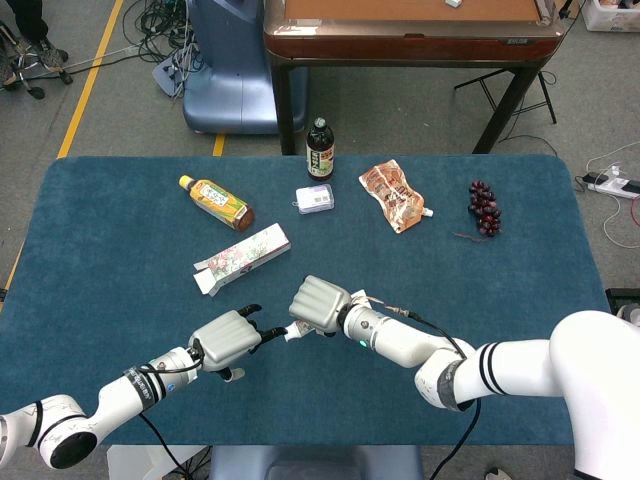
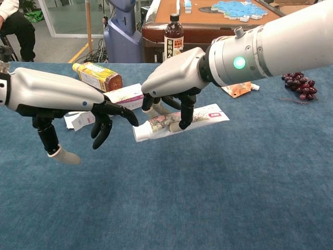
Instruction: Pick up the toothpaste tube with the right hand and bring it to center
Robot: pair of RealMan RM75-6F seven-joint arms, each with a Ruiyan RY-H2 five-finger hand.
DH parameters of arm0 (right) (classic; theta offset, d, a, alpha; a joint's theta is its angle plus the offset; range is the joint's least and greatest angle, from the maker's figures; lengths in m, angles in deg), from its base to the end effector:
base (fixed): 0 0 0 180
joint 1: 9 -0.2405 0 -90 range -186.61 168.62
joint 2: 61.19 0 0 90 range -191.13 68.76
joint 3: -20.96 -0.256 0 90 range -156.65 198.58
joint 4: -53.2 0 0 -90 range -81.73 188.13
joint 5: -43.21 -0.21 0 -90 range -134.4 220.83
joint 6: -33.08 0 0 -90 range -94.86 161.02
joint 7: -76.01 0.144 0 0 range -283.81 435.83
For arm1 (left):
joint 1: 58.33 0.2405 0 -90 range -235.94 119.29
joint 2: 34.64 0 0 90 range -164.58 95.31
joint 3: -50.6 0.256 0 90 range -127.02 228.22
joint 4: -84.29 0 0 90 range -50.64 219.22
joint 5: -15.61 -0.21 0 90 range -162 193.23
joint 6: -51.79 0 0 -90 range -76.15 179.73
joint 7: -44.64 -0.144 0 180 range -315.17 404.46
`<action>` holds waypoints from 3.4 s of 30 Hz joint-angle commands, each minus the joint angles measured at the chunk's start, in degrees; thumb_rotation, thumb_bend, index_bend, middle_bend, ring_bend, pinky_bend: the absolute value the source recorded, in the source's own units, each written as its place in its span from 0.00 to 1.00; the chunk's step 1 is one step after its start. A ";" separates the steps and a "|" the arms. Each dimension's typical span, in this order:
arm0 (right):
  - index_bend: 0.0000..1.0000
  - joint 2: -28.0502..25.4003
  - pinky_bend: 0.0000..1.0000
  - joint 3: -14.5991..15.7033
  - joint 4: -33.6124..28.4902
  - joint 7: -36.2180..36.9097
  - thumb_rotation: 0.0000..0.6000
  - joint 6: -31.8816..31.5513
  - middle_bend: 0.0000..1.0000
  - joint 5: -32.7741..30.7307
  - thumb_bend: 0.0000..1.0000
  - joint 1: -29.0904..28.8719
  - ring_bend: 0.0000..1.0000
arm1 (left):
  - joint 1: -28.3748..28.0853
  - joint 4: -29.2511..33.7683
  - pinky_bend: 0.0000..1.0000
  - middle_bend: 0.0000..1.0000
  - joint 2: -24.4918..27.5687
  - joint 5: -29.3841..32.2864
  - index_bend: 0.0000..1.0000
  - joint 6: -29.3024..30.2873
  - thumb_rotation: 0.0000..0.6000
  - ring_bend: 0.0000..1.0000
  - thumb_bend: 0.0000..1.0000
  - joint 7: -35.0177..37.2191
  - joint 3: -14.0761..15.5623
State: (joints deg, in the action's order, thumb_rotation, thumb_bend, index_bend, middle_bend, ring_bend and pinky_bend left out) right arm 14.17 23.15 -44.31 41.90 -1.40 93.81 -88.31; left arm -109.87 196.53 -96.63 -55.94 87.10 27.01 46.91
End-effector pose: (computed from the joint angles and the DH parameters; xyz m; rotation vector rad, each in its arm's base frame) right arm -0.0138 -0.3438 -0.0166 2.5452 -0.3182 0.5371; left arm -0.0982 0.2827 0.0426 -2.4477 -0.8015 -0.6979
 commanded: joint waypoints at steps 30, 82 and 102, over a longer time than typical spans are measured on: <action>0.73 -0.11 0.33 -0.19 0.68 2.72 1.00 -0.55 0.66 2.05 0.90 0.55 0.57 | -1.72 -1.98 0.04 0.47 -1.57 2.77 0.09 1.37 1.00 0.39 0.22 -2.32 3.84; 0.72 5.37 0.33 1.47 7.83 7.86 0.99 -7.37 0.60 7.88 0.80 12.22 0.52 | 2.20 -1.32 0.04 0.47 3.90 2.31 0.09 7.96 1.00 0.39 0.22 1.77 5.61; 0.00 8.19 0.27 -0.39 10.50 4.92 0.85 -11.07 0.09 6.42 0.38 17.56 0.17 | 8.66 -2.50 0.04 0.47 6.22 -0.33 0.09 12.40 1.00 0.38 0.22 6.75 6.02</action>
State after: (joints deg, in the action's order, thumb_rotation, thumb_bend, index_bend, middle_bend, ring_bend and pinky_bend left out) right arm 22.92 23.22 -33.19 46.87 -11.70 100.32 -71.22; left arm -101.59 194.25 -90.39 -56.47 99.13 33.32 53.11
